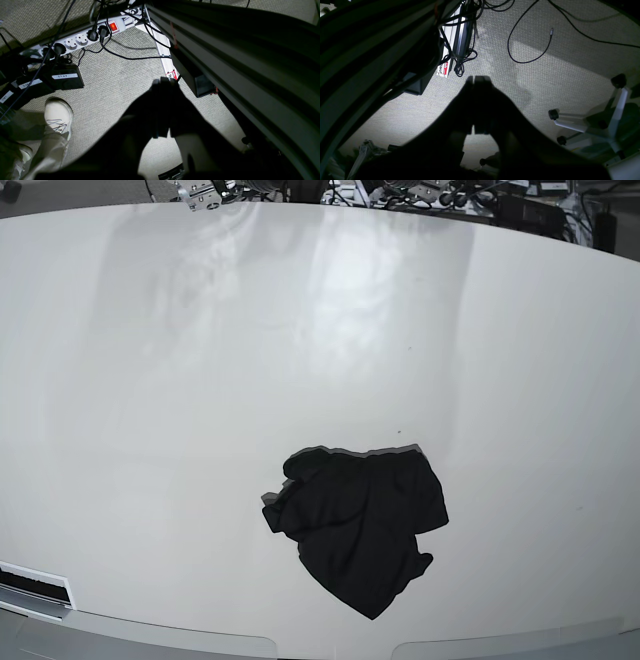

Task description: Layout the t-shirt on the table in an organized manner, then fold the t-shirt properly

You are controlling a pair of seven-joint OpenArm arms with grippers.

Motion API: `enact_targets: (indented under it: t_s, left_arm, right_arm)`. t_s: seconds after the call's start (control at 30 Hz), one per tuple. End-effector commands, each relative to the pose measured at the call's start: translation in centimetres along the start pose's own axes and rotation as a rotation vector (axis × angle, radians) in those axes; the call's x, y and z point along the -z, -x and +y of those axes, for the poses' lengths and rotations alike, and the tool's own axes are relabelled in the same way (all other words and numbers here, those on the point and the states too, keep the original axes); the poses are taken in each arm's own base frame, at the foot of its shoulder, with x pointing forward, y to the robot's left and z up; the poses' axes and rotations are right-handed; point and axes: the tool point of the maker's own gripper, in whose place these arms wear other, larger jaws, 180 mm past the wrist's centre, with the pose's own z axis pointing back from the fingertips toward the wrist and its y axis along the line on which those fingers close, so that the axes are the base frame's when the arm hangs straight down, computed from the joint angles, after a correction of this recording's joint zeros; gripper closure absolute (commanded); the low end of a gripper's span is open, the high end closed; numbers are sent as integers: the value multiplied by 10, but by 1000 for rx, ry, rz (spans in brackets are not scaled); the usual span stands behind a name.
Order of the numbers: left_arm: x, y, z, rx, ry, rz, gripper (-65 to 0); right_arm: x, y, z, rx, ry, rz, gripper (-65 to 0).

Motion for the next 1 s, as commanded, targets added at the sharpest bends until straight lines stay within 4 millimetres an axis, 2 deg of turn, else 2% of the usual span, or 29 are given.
enact_targets:
  t_s: [0.0, 0.7, 0.83, 0.97]
  left_arm:
    - [0, -4, -6, -4, 15, -14, 0]
    - [0, -3, -6, -3, 14, -8, 0]
    - [-2, 26, -5, 53, 8, 148, 0]
    - [-10, 62, -24, 90, 54, 292, 0]
  right_arm:
    - [-7, -34, -12, -21, 17, -60, 0]
    - [-7, -33, -11, -21, 16, -59, 0]
    - [-7, -6, -6, -34, -14, 80, 0]
    - [-8, 32, 6, -55, -63, 198, 0]
